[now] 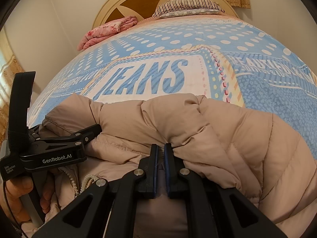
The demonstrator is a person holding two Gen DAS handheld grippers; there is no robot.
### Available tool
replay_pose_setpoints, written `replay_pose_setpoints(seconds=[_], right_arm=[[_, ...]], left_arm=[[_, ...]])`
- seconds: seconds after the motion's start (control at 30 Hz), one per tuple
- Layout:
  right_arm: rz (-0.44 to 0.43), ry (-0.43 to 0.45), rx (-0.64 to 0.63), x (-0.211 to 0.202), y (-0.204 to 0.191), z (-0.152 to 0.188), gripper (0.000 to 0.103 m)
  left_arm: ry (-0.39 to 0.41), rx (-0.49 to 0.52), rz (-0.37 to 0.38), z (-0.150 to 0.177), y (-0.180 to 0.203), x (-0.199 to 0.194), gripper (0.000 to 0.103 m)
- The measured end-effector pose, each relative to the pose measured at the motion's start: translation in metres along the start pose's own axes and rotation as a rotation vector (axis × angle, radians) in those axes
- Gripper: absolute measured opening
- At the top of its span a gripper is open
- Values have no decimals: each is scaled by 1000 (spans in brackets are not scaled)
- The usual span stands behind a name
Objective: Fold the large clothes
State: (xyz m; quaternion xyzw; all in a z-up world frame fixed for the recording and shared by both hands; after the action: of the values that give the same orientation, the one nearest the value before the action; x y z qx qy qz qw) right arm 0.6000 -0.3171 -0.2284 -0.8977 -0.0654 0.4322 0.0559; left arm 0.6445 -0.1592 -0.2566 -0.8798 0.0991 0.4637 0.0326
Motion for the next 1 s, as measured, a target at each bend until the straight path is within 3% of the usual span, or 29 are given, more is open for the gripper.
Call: replay_pose_setpoints(seconds=[0.2, 0.33, 0.4, 0.5, 0.53, 0.57, 0.6, 0.67, 0.7, 0.83, 1.0], right_arm=[[34, -18, -19, 2, -3, 0, 6], [90, -34, -71, 2, -8, -2, 6], [83, -50, -93, -5, -8, -5, 6], [71, 32, -84, -47, -2, -13, 8], [73, 51, -90, -65, 1, -12, 10], [77, 58, -91, -80, 5, -9, 19], [75, 61, -87, -98, 10, -3, 33], [60, 58, -71, -131, 18, 16, 56], [41, 55, -51, -152, 23, 33, 61], [-38, -12, 34, -220, 34, 113, 62], [-55, -28, 103, -294, 36, 216, 63]], left_arm=[[-4, 16, -27, -1, 1, 0, 103], [-24, 8, 9, -5, -3, -7, 103], [6, -26, 36, -11, -13, -27, 100], [135, -57, 94, -16, -40, -95, 101], [168, -49, 104, -12, -50, -116, 101], [190, -39, 99, -5, -59, -135, 101], [211, -31, 100, 4, -68, -152, 101], [251, -28, 92, 36, -94, -193, 103], [262, -33, 93, 59, -108, -213, 103], [239, -52, 118, 154, -142, -266, 103], [179, -91, 123, 270, -164, -297, 103]])
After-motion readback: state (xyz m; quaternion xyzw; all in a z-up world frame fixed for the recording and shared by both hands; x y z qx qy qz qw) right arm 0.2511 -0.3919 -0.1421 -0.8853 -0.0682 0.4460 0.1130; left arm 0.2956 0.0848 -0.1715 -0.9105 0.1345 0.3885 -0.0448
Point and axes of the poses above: each gripper's, at about its wrist camera, not at the fingertips, and x roughly the way its jaws point, y to its right, z to its underside, the point moved 8 cm from there along x, roughly the way its jaws point
